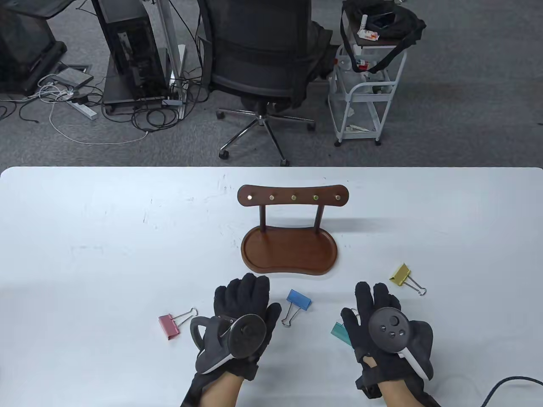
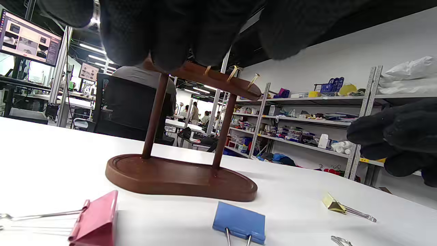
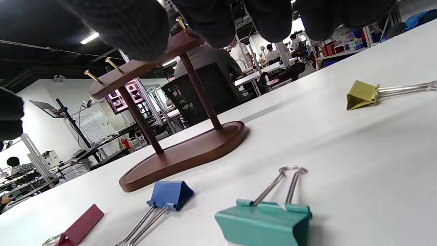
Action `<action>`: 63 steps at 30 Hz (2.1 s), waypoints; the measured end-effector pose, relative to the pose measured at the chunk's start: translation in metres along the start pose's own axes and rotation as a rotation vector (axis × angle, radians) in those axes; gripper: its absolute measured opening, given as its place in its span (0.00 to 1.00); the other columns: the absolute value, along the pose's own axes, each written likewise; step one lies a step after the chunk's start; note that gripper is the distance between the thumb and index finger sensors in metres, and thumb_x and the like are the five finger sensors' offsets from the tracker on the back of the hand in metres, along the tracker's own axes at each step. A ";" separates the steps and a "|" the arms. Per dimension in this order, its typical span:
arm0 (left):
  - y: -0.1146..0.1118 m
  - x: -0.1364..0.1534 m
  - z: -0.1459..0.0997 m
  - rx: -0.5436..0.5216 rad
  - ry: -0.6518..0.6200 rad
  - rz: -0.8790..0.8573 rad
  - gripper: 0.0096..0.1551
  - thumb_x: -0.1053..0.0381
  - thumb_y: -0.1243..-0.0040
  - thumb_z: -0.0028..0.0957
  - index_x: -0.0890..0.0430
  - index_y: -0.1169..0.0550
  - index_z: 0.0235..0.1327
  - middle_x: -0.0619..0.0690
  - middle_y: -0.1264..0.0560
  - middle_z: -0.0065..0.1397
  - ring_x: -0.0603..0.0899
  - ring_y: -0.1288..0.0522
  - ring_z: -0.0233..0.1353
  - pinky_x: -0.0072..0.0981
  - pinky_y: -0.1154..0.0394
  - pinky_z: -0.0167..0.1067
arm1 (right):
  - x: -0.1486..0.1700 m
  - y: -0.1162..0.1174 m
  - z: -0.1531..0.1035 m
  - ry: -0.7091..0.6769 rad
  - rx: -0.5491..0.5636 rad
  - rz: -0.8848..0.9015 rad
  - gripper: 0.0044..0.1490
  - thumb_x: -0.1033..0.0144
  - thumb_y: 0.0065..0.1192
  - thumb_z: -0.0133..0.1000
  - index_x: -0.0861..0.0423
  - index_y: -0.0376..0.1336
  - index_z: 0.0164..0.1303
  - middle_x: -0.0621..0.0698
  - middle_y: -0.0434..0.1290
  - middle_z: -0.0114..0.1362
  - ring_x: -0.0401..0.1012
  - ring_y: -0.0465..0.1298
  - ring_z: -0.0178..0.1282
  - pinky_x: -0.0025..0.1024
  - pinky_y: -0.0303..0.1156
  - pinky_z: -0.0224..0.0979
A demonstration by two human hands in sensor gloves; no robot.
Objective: Hook binder clip onto key rack
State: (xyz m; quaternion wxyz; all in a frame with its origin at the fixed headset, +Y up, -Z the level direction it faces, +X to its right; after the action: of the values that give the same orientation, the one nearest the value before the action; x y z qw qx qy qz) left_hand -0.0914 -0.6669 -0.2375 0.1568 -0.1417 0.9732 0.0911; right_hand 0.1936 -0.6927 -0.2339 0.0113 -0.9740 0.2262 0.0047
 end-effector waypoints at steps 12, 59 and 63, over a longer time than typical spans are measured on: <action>0.000 -0.001 0.000 0.011 -0.002 0.005 0.41 0.42 0.38 0.62 0.66 0.27 0.80 0.71 0.28 0.80 0.82 0.31 0.74 0.81 0.40 0.68 | -0.002 0.002 0.000 -0.014 -0.011 0.025 0.48 0.48 0.57 0.64 0.64 0.52 0.88 0.77 0.51 0.86 0.77 0.55 0.77 0.72 0.54 0.71; 0.002 0.154 -0.037 0.446 0.228 0.324 0.47 0.40 0.35 0.59 0.66 0.31 0.84 0.70 0.28 0.81 0.81 0.30 0.76 0.83 0.44 0.69 | 0.001 0.008 0.006 -0.025 -0.093 0.108 0.48 0.48 0.57 0.64 0.65 0.52 0.88 0.77 0.53 0.85 0.76 0.57 0.76 0.72 0.56 0.71; -0.008 0.165 -0.045 0.494 0.206 0.324 0.46 0.41 0.34 0.58 0.65 0.31 0.84 0.69 0.29 0.81 0.80 0.30 0.76 0.83 0.44 0.69 | 0.001 0.008 0.005 -0.023 -0.096 0.110 0.48 0.48 0.57 0.64 0.65 0.53 0.88 0.78 0.53 0.85 0.76 0.57 0.76 0.72 0.56 0.70</action>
State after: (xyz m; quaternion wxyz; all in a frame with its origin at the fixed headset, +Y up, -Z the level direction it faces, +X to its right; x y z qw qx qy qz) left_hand -0.2513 -0.7254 -0.2514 0.0706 0.0492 0.9865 -0.1393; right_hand 0.1912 -0.7001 -0.2395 -0.0331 -0.9595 0.2786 0.0273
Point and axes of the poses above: the tracker on the back of each hand, its own x axis roughly to the little-finger side, its own z axis roughly from the wrist to the fingertips, y = z × x, the point moved 1 cm from there along z, roughly from the wrist to the fingertips
